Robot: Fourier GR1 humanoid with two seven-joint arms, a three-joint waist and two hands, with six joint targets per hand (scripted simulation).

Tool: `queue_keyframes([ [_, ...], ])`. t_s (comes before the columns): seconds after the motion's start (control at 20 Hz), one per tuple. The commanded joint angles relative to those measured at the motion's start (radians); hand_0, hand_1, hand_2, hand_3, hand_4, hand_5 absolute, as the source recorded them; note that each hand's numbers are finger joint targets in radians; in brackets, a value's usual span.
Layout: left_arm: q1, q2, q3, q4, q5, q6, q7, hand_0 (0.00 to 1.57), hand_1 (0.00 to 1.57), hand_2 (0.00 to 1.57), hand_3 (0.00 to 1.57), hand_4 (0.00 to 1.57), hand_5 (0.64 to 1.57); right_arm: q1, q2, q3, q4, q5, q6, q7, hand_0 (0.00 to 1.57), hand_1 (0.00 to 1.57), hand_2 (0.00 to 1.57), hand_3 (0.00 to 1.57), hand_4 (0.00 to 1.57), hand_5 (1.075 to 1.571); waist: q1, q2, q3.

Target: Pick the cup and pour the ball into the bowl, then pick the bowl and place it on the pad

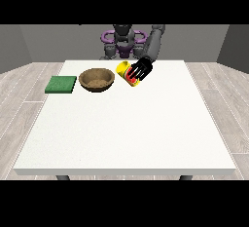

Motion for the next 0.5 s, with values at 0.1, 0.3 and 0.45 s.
queue_keyframes([
  [0.1,-0.056,0.01,-0.1,0.077,-0.191,0.156,0.18,1.39,1.39,1.57,1.57,0.92,1.561,0.012,0.014,0.012,0.038,0.021,0.018,-0.041,0.0,0.0,0.0,0.0,0.35,1.564,0.006,-0.013,0.0005],
  [0.3,-0.167,0.019,-0.198,0.16,-0.371,0.247,0.344,1.38,1.38,1.57,1.57,0.85,1.559,-0.061,0.009,0.032,0.068,0.026,-0.003,-0.007,0.0,0.0,0.0,0.0,0.34,1.565,-0.022,0.001,0.0012],
  [0.45,-0.196,-0.011,-0.301,0.25,-0.523,0.257,0.477,1.35,1.35,1.57,1.57,0.86,1.548,-0.028,0.05,0.08,0.091,0.064,-0.014,-0.018,0.0,0.0,0.0,0.0,0.36,1.564,-0.02,-0.057,0.0025],
])
